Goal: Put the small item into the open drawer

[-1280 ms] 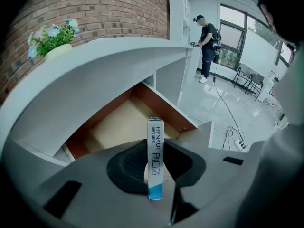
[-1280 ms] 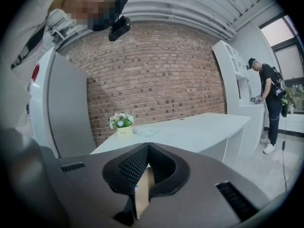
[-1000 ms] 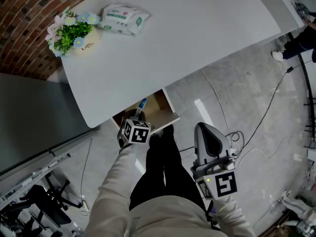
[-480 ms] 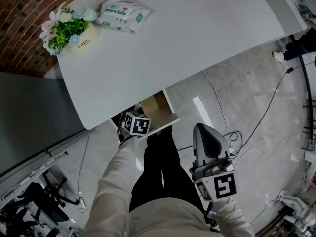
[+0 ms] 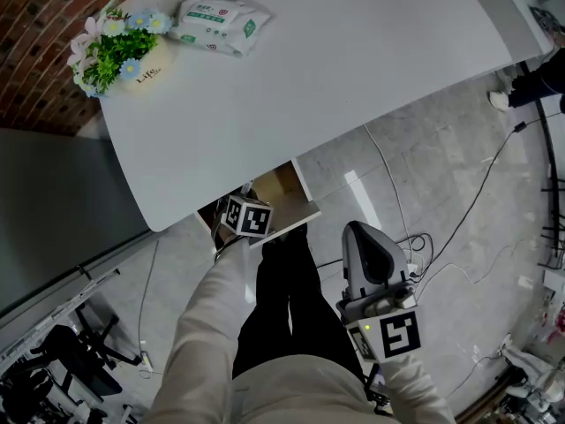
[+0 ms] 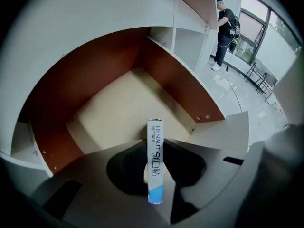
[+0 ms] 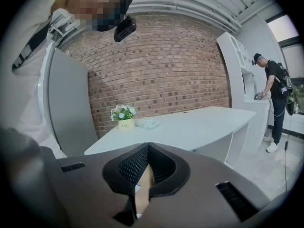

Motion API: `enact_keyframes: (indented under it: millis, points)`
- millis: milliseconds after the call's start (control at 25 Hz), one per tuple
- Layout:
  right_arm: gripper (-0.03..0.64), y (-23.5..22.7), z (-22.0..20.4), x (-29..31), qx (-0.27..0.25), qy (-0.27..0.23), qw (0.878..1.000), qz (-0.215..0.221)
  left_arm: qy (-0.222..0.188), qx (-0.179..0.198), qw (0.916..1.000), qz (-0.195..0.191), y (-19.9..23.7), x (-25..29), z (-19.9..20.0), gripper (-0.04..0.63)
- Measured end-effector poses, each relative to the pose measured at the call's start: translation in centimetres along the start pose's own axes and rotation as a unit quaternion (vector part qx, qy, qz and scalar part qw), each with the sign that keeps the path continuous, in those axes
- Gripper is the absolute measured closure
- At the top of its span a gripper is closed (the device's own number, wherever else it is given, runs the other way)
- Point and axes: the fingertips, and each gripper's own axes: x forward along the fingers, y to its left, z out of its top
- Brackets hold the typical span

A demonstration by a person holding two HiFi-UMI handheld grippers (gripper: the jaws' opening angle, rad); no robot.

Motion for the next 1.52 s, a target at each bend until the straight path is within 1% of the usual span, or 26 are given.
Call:
enact_keyframes:
  millis: [80,200,280,440,560,640,760,880,1040,1280,1400,1520]
  points:
    - [0.591,0.0,-0.1,-0.1,-0.002,0.001,1.000,-0.001,0.005,0.006,1.0000,0.003,-0.1,0.3,-0.2,0.503]
    - [0.591,0.0,0.5,-0.2,-0.005,-0.015,1.000,0.000,0.012,0.011,0.9999,0.005,-0.3,0.4,-0.4,0.503]
    - [0.591,-0.1,0.5,-0.3,-0.004,-0.015,1.000,-0.001,0.013,0.012,0.9998,0.006,-0.4,0.4,-0.5,0.503]
    - [0.591,-0.4,-0.5,-0.3,0.001,0.005,1.000,-0.005,0.013,0.015,0.9998,0.005,-0.5,0.7,-0.6,0.502]
    - [0.591,-0.4,0.4,-0.3,-0.005,-0.020,1.000,0.000,0.015,0.016,0.9997,0.006,-0.6,0.7,-0.6,0.502]
    - [0.591,-0.3,0.7,-0.5,-0.007,-0.023,1.000,0.000,0.015,0.013,0.9998,0.004,-0.6,0.4,-0.7,0.500]
    - [0.591,-0.3,0.7,-0.6,-0.004,-0.023,1.000,-0.001,0.013,0.008,0.9999,-0.007,-0.9,0.2,-0.8,0.477]
    - [0.591,-0.5,0.3,-0.5,0.000,-0.011,1.000,-0.001,0.012,0.007,0.9998,-0.012,-1.1,0.3,-0.8,0.465]
    - [0.591,-0.5,1.1,-0.2,-0.003,-0.034,0.999,0.002,0.011,0.009,0.9997,-0.020,-1.4,0.1,-0.8,0.438]
    - [0.591,-0.4,0.7,-0.5,0.008,-0.017,1.000,0.000,0.000,0.006,0.9995,-0.030,-1.9,-1.1,-0.8,0.426]
    - [0.591,-0.5,0.8,-0.5,-0.005,-0.026,1.000,0.001,-0.019,0.004,0.9995,-0.026,-1.9,-2.3,0.0,0.426]
    - [0.591,-0.4,0.6,-0.2,-0.006,-0.023,1.000,0.004,-0.034,0.000,0.9990,-0.027,-1.7,-3.1,0.5,0.426]
